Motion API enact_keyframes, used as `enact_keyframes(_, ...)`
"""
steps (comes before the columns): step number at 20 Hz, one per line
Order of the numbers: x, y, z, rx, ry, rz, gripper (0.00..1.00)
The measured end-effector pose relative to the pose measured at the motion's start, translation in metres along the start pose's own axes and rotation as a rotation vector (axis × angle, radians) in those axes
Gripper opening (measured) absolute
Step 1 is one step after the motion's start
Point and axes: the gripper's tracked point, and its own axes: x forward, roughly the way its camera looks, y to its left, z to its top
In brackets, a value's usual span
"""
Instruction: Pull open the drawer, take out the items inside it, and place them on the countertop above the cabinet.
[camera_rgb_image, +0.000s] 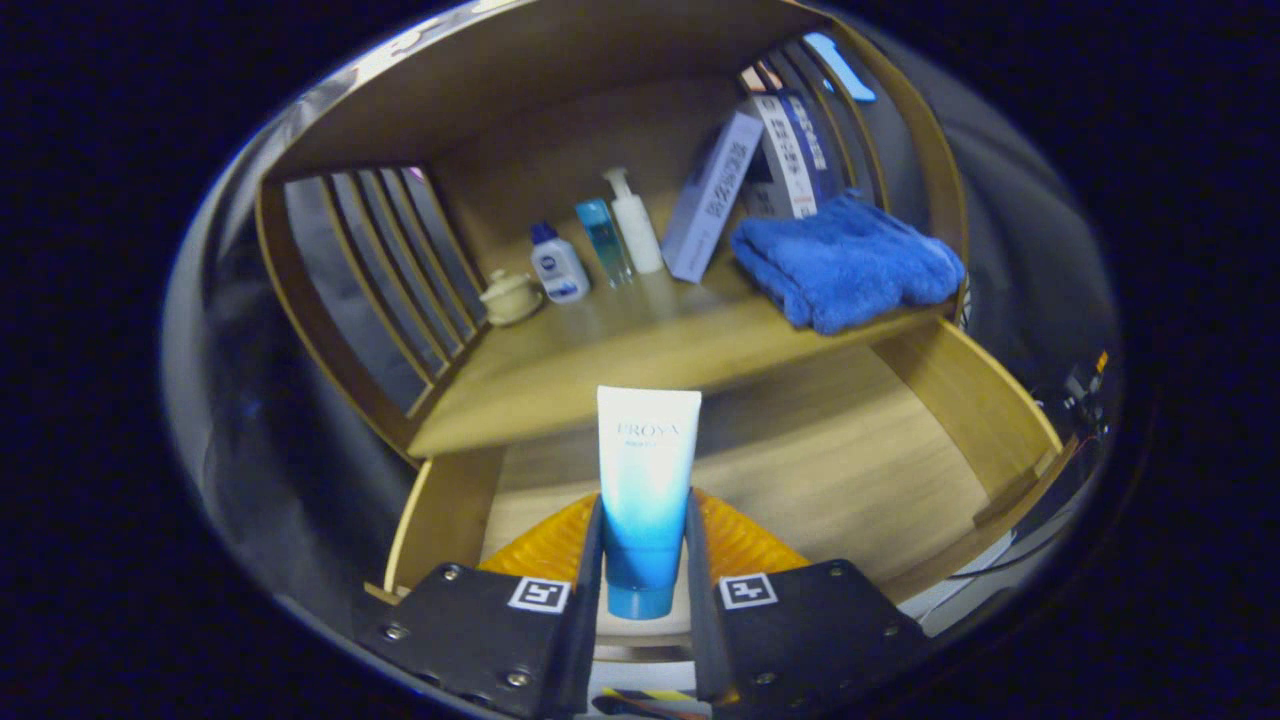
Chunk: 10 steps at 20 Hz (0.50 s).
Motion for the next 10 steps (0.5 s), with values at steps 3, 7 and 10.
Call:
enact_keyframes(3, -0.015, 0.002, 0.032, -0.056, -0.114, -0.013, 0.40)
enact_keyframes(7, 0.004, 0.014, 0.059, -0.081, -0.135, -0.020, 0.40)
enact_keyframes(10, 0.036, 0.020, 0.078, -0.070, -0.131, -0.038, 0.40)
